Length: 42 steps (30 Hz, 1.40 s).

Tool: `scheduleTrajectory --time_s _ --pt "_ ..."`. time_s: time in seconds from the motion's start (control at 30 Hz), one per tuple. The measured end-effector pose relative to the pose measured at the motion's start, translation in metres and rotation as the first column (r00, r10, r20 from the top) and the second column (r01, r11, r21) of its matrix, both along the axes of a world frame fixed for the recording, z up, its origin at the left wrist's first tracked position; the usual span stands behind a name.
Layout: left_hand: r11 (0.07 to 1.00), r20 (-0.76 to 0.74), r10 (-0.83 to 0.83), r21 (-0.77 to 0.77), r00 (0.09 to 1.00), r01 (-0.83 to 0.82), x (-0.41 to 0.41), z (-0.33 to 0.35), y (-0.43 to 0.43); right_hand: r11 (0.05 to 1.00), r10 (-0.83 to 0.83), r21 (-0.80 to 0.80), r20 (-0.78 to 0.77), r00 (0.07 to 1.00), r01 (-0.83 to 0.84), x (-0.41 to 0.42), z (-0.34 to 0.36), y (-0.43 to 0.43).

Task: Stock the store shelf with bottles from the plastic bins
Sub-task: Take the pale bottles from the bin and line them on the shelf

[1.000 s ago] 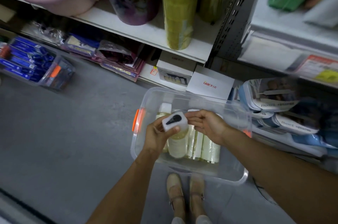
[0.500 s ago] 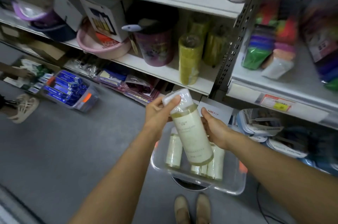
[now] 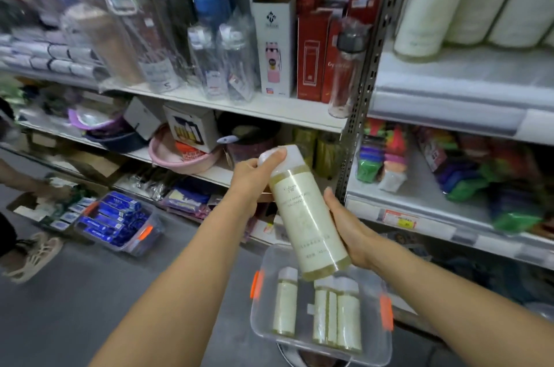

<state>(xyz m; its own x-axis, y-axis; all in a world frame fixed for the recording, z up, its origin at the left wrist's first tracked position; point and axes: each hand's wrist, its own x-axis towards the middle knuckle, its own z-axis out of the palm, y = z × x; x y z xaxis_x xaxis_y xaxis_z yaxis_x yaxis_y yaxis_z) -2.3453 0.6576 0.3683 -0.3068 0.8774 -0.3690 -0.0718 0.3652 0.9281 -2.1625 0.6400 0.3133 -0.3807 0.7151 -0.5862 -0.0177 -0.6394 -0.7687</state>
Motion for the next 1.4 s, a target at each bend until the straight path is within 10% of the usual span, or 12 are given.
scheduleTrajectory --time_s 0.43,1.4 --pt "0.992 -0.01 -0.102 0.076 0.995 0.103 0.032 0.098 0.004 0.902 0.089 0.404 0.173 0.981 -0.153 0.033 0.096 -0.02" --pt "0.756 0.029 -0.576 0.398 0.817 0.52 0.232 0.186 0.105 0.6 -0.466 0.68 -0.13 0.875 0.421 0.203 0.227 0.115"
